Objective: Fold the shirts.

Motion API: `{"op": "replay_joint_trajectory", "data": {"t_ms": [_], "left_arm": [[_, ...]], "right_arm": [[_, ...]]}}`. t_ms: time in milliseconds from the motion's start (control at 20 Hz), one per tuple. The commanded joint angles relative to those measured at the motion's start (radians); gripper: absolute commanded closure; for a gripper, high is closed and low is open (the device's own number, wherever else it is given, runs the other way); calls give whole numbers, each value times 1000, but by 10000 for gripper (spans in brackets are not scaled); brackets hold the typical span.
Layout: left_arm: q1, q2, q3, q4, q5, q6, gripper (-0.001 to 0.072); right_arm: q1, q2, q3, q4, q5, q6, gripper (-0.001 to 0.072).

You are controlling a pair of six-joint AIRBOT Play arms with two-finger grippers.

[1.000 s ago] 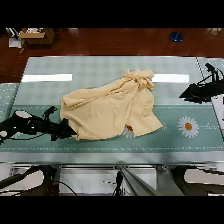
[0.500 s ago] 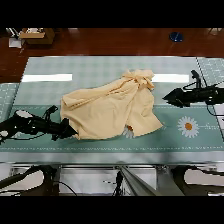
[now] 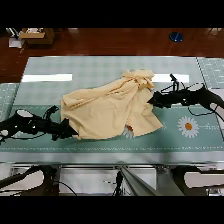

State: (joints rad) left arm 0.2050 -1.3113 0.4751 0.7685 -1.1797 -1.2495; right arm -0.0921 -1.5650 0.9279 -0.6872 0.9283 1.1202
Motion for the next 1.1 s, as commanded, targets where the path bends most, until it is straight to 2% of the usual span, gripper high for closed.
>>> {"op": "replay_joint_trajectory", "data": {"t_ms": [0,100,250,350,450,600,750,850,950,1050], "left_arm": [[0,8,36,-10,-23,17,683],[2,51,110,-9,-54,91,684],[2,188,325,-26,-55,90,684],[2,286,523,-66,-39,89,684],[2,373,733,-113,36,85,684],[1,467,1052,-118,162,85,684],[1,527,1323,-116,196,86,684],[1,568,1441,-110,196,85,684],[1,623,1512,-79,195,68,684],[1,693,1532,33,183,-68,684]], "right_arm": [[52,-16,14,25,-56,23,681],[15,21,77,8,42,-11,681],[-95,164,222,-20,216,-38,682],[-166,299,332,-9,259,-11,681],[-214,442,444,16,238,31,682],[-226,631,626,6,149,32,681],[-224,758,802,3,24,92,682],[-224,814,920,-95,-23,154,682],[-224,856,1032,-248,-1,263,682],[-224,895,1119,-379,69,340,682]]}}
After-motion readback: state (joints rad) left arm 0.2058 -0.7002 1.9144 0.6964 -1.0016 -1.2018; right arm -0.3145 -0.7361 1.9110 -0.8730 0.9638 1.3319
